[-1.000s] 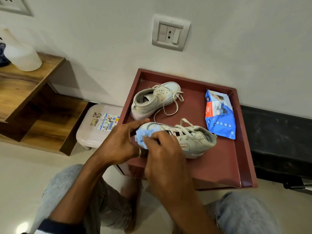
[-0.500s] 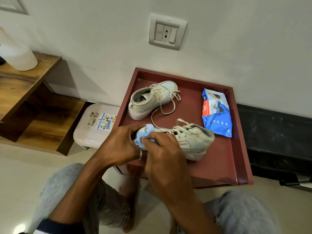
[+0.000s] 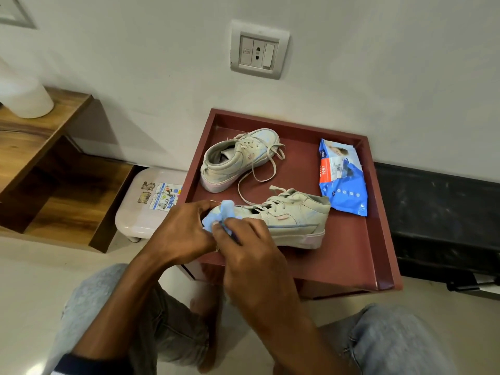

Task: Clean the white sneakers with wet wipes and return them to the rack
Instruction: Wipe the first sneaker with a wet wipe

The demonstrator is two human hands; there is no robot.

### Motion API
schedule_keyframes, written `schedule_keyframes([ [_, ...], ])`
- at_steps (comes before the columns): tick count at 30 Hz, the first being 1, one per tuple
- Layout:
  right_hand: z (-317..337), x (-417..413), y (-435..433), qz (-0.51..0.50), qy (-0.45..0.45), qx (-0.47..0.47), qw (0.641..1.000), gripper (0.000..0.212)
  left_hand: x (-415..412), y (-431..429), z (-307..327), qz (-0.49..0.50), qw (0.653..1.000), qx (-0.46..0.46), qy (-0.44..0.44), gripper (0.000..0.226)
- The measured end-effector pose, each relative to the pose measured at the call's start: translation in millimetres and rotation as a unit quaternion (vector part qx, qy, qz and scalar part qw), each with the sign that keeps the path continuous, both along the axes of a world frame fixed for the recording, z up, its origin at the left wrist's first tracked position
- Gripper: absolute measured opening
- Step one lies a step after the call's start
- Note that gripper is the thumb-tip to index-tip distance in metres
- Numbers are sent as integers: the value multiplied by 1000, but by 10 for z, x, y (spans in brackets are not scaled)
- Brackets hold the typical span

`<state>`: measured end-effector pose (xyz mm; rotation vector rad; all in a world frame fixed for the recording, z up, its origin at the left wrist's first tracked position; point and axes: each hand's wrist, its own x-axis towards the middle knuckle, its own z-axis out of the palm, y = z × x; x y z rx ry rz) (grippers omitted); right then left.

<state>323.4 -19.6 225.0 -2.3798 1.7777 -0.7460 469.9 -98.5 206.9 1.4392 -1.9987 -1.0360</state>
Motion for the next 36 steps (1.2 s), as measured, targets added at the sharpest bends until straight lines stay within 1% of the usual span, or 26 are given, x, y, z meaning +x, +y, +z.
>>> schedule_keyframes([
  [3, -4, -157, -36, 0, 24, -18, 1000, 41, 4, -8, 48, -6, 1000, 12, 16, 40],
  [7, -113, -627, -139, -99, 12, -4, 995, 46, 1, -2, 116, -18, 998, 47, 34, 47],
  [9, -152, -686, -139, -133, -2, 2, 991, 44, -1, 9, 115, -23, 998, 49, 36, 48],
  [10, -153, -620, -123, -132, -8, -2, 991, 41, -3, 12, 110, -20, 998, 48, 35, 48],
  [12, -136, -379, -74, -92, -12, -26, 995, 35, -7, 17, 84, -14, 999, 38, 27, 47],
  [14, -93, -151, -26, -34, -2, -21, 999, 36, -11, 22, 67, -10, 1000, 20, 9, 45],
  [16, -47, -116, -41, -12, 18, -14, 1000, 37, -2, 14, 52, -9, 1000, 12, 0, 45],
  [19, -64, -403, -106, -74, 17, -6, 997, 39, 13, 9, 87, -16, 999, 29, 7, 43],
  [22, -127, -811, -170, -148, 48, 15, 988, 29, 13, -12, 112, -21, 999, 44, 3, 42],
  [25, -174, -900, -192, -174, 48, 25, 983, 33, 10, -17, 102, -22, 999, 48, -2, 42],
  [27, -196, -739, -175, -154, 41, 12, 987, 34, 18, -16, 82, -29, 999, 44, -13, 41],
  [30, -217, -459, -115, -84, 14, -4, 996, 37, 51, -22, 39, -33, 998, 46, -35, 44],
  [32, -220, -341, -98, -35, -7, -10, 999, 38, 83, -30, -7, -35, 997, 51, -50, 50],
  [34, -213, -307, -94, 1, 2, 1, 1000, 40, 108, -42, -38, -38, 996, 55, -57, 51],
  [36, -212, -398, -125, 3, 26, 8, 1000, 41, 110, -45, -20, -49, 996, 53, -52, 48],
])
